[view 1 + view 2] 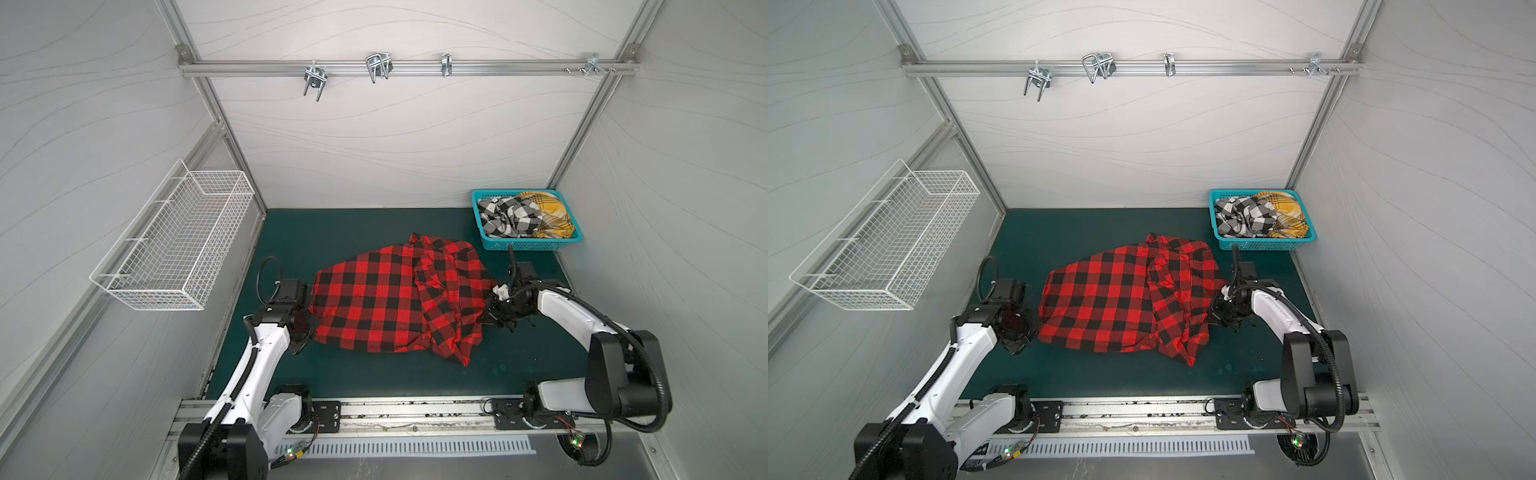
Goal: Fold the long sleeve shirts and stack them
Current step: 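Lift the plaid shirt high with both grippers and swing it away from the robot, then lay the shirt down on the table with both grippers, drawing toward the robot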
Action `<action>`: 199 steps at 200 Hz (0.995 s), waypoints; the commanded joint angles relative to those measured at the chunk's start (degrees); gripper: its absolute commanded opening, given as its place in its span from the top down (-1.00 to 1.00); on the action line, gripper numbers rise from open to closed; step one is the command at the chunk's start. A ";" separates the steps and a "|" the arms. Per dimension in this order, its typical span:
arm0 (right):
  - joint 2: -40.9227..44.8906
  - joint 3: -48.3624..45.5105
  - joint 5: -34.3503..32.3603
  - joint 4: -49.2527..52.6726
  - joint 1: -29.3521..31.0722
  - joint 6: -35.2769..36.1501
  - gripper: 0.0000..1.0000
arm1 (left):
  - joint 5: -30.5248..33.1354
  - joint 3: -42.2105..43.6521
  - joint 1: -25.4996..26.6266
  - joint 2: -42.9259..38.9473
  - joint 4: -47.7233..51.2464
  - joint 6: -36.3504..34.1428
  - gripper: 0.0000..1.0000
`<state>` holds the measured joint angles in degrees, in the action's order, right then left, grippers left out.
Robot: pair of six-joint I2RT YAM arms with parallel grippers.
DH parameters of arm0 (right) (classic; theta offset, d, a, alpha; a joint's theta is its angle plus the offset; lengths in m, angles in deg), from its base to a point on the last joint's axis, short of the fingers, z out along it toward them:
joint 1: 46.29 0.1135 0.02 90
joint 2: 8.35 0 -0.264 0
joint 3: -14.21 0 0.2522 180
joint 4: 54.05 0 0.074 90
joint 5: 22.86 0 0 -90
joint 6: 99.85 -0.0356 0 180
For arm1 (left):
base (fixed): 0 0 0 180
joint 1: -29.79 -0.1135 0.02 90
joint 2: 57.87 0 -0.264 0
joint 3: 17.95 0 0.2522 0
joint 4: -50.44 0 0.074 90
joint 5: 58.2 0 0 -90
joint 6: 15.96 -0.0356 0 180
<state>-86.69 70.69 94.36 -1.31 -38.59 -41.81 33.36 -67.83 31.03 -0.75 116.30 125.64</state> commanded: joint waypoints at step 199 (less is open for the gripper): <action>-5.84 19.30 11.62 -12.10 -3.79 -3.10 1.00 | 13.91 -18.82 1.05 1.95 1.66 7.58 1.00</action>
<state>-94.21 103.78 108.42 -13.72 -41.78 -48.85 50.43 -99.50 31.99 3.58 117.02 129.94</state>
